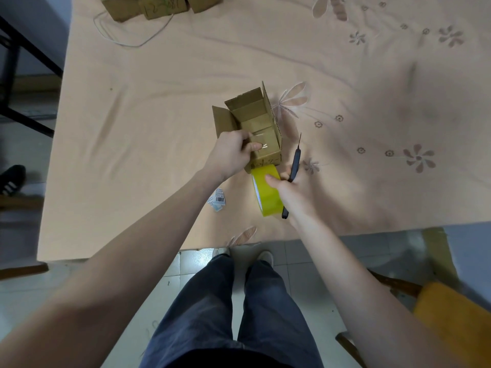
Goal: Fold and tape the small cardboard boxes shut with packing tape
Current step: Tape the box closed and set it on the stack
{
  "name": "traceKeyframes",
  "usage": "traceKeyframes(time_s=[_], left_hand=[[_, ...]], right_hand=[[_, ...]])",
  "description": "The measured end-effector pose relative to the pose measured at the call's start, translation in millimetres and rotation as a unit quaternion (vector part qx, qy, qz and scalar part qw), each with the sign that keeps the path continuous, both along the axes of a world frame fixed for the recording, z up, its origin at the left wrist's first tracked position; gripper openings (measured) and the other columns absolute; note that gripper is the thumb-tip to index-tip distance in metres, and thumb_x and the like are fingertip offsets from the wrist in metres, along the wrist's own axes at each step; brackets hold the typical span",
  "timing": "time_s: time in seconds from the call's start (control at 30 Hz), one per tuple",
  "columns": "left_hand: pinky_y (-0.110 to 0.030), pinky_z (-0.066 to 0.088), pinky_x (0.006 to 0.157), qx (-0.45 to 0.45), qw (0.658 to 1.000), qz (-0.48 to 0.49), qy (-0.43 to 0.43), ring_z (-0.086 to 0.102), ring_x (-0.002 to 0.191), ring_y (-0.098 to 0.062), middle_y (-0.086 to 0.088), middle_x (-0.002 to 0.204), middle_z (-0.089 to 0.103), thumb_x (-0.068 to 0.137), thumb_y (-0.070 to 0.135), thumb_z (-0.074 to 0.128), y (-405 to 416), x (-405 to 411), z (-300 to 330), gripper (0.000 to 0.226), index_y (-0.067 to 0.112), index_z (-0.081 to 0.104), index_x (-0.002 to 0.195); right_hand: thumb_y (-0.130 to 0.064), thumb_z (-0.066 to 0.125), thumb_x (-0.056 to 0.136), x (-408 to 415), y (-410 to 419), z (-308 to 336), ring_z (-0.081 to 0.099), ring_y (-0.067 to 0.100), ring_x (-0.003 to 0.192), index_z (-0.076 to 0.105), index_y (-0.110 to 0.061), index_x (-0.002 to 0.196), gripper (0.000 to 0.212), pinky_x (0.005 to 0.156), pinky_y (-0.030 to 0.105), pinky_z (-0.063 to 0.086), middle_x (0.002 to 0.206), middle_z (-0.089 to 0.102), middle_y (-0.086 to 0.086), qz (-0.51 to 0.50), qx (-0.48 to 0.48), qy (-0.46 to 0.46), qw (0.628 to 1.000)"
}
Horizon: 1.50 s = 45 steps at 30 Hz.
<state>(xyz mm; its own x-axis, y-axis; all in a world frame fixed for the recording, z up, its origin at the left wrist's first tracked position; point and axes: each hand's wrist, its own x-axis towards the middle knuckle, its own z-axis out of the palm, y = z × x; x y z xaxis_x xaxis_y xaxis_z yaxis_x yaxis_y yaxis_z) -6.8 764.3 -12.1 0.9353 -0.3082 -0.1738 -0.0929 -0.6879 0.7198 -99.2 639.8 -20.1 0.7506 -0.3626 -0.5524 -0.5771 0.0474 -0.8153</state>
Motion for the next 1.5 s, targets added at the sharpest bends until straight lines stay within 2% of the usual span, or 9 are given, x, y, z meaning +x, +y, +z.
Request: traceKeyframes(time_s=[0.33, 0.47, 0.57, 0.67, 0.83, 0.9, 1.0, 1.27, 1.5], left_hand=[[-0.004, 0.032, 0.054, -0.027, 1.0, -0.001, 0.007, 0.048, 0.071, -0.013, 0.004, 0.078, 0.055, 0.095, 0.021, 0.055, 10.4, 13.8, 10.2, 0.015, 0.009, 0.064, 0.094], [-0.006, 0.033, 0.061, -0.005, 0.997, -0.068, 0.035, 0.049, 0.079, -0.011, 0.003, 0.086, 0.059, 0.091, 0.016, 0.06, 11.2, 6.8, 5.6, 0.013, 0.009, 0.06, 0.102], [-0.025, 0.043, 0.082, 0.044, 0.996, -0.079, 0.027, 0.056, 0.094, -0.02, -0.006, 0.106, 0.064, 0.086, 0.003, 0.06, 12.8, 4.9, 2.1, 0.026, 0.005, 0.059, 0.113], [-0.04, 0.046, 0.085, 0.091, 0.991, -0.093, 0.003, 0.057, 0.101, -0.033, -0.013, 0.111, 0.063, 0.084, 0.001, 0.054, 17.0, 3.2, -1.7, 0.031, 0.004, 0.057, 0.115], [-0.033, 0.036, 0.079, 0.144, 0.98, -0.122, -0.067, 0.055, 0.096, -0.036, -0.012, 0.107, 0.06, 0.084, 0.011, 0.053, 25.8, 1.3, -9.4, 0.028, 0.004, 0.049, 0.111], [-0.031, 0.026, 0.077, 0.172, 0.97, -0.136, -0.103, 0.055, 0.097, -0.032, -0.009, 0.105, 0.059, 0.087, 0.024, 0.054, 27.7, -0.3, -12.7, 0.027, 0.009, 0.048, 0.108], [-0.029, 0.022, 0.075, 0.175, 0.966, -0.134, -0.133, 0.056, 0.094, -0.026, -0.003, 0.1, 0.062, 0.096, 0.04, 0.047, 28.8, 0.4, -16.6, 0.029, 0.013, 0.053, 0.101], [-0.032, 0.019, 0.08, 0.201, 0.943, -0.222, -0.144, 0.048, 0.087, -0.018, 0.01, 0.082, 0.059, 0.1, 0.026, 0.042, 39.4, 3.7, -14.9, 0.023, 0.018, 0.052, 0.08], [-0.037, 0.006, 0.11, 0.244, 0.907, -0.331, -0.087, 0.027, 0.129, -0.014, 0.015, 0.133, 0.046, 0.094, 0.014, 0.047, 60.9, 25.2, 3.2, 0.025, 0.026, 0.064, 0.107]], right_hand=[[-0.014, 0.065, 0.084, -9.8, -13.8, 9.3, 0.052, 0.005, 0.073, 0.046, -0.026, 0.079, 0.023, 0.065, 0.024, 0.04, 0.08, 0.052, -0.009, -0.052, -0.001, -0.019, 0.998], [-0.022, 0.067, 0.086, -8.7, -15.3, 11.4, 0.056, 0.008, 0.079, 0.054, -0.019, 0.095, 0.016, 0.066, 0.018, 0.041, 0.092, 0.058, -0.001, -0.064, -0.015, -0.039, 0.997], [-0.022, 0.067, 0.086, -5.0, -14.8, 11.3, 0.058, 0.026, 0.092, 0.057, -0.006, 0.109, 0.03, 0.065, 0.018, 0.041, 0.103, 0.06, 0.014, -0.075, -0.028, -0.03, 0.996], [-0.02, 0.068, 0.085, -2.0, -14.8, 10.4, 0.057, 0.029, 0.107, 0.055, -0.003, 0.112, 0.034, 0.073, 0.024, 0.041, 0.119, 0.058, 0.018, -0.075, -0.033, -0.035, 0.996], [-0.019, 0.068, 0.085, -2.6, -17.1, 11.7, 0.054, 0.021, 0.087, 0.053, 0.001, 0.105, 0.032, 0.08, 0.032, 0.044, 0.098, 0.057, 0.014, -0.06, -0.035, -0.038, 0.997], [-0.019, 0.068, 0.085, -2.4, -18.0, 10.0, 0.049, 0.015, 0.074, 0.05, -0.007, 0.089, 0.022, 0.068, 0.025, 0.042, 0.081, 0.049, 0.002, -0.055, -0.036, -0.04, 0.997], [-0.019, 0.068, 0.084, -2.4, -19.1, 8.7, 0.039, 0.008, 0.058, 0.036, -0.02, 0.07, 0.035, 0.052, 0.012, 0.032, 0.065, 0.035, -0.008, -0.058, -0.051, -0.055, 0.996], [-0.022, 0.066, 0.086, -1.1, -30.3, 7.5, 0.035, 0.012, 0.059, 0.032, -0.024, 0.065, 0.039, 0.059, 0.027, 0.031, 0.064, 0.034, -0.005, -0.047, -0.101, -0.089, 0.99], [-0.022, 0.065, 0.088, -7.0, -46.1, 9.8, 0.048, 0.011, 0.064, 0.044, -0.014, 0.078, 0.024, 0.058, 0.014, 0.037, 0.068, 0.047, -0.007, -0.011, -0.177, -0.115, 0.977]])
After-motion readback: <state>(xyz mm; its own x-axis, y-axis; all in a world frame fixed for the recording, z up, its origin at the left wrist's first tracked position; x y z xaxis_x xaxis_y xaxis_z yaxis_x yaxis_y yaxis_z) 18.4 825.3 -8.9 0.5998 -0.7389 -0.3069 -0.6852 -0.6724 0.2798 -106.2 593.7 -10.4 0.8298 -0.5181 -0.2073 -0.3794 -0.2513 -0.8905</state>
